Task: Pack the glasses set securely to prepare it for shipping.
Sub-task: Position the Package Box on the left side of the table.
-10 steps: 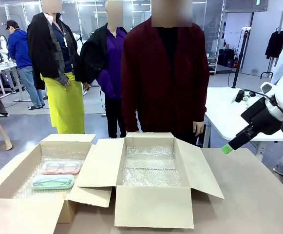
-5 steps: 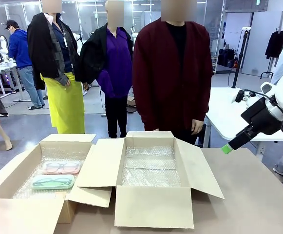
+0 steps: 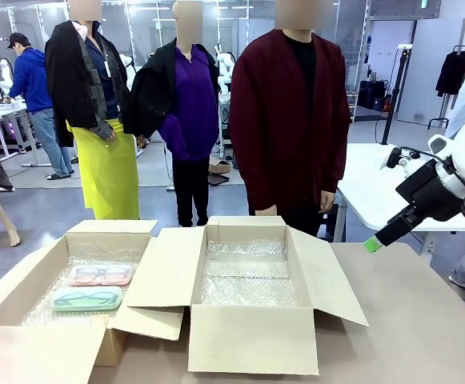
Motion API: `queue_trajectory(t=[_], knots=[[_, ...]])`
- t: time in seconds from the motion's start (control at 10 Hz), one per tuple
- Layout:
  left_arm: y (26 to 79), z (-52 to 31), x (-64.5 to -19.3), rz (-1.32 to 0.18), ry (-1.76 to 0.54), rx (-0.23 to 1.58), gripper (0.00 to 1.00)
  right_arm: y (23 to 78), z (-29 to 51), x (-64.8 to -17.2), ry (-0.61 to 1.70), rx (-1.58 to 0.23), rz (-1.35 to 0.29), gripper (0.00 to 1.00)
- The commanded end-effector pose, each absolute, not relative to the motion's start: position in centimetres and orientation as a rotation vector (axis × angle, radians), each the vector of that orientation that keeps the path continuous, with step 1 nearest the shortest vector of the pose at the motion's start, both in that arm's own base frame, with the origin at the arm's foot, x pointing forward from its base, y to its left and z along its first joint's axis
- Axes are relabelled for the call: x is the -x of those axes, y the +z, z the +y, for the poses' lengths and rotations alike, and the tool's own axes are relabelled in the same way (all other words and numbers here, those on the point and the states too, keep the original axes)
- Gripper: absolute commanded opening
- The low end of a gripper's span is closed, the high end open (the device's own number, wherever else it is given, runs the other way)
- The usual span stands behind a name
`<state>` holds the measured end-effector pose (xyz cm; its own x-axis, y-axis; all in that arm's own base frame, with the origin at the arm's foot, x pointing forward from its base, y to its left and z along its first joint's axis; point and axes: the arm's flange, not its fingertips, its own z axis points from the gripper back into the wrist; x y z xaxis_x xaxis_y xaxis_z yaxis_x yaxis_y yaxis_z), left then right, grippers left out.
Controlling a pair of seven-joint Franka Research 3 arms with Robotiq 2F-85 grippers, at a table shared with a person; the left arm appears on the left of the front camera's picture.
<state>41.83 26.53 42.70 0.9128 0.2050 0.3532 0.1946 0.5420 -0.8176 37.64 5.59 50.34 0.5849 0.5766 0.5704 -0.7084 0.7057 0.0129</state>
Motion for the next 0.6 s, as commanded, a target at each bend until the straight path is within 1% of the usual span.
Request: queue_trajectory(t=[0.0, 0.5], knots=[[43.02, 26.83, -41.87, -0.446, 0.005, 1.013, 1.0, 50.46, 5.89, -37.7, 0.733, -0.23, -0.569, 1.0], [43.02, 26.83, -41.87, -0.446, 0.005, 1.013, 1.0, 50.46, 5.89, -37.7, 0.733, -0.23, -0.569, 1.0]])
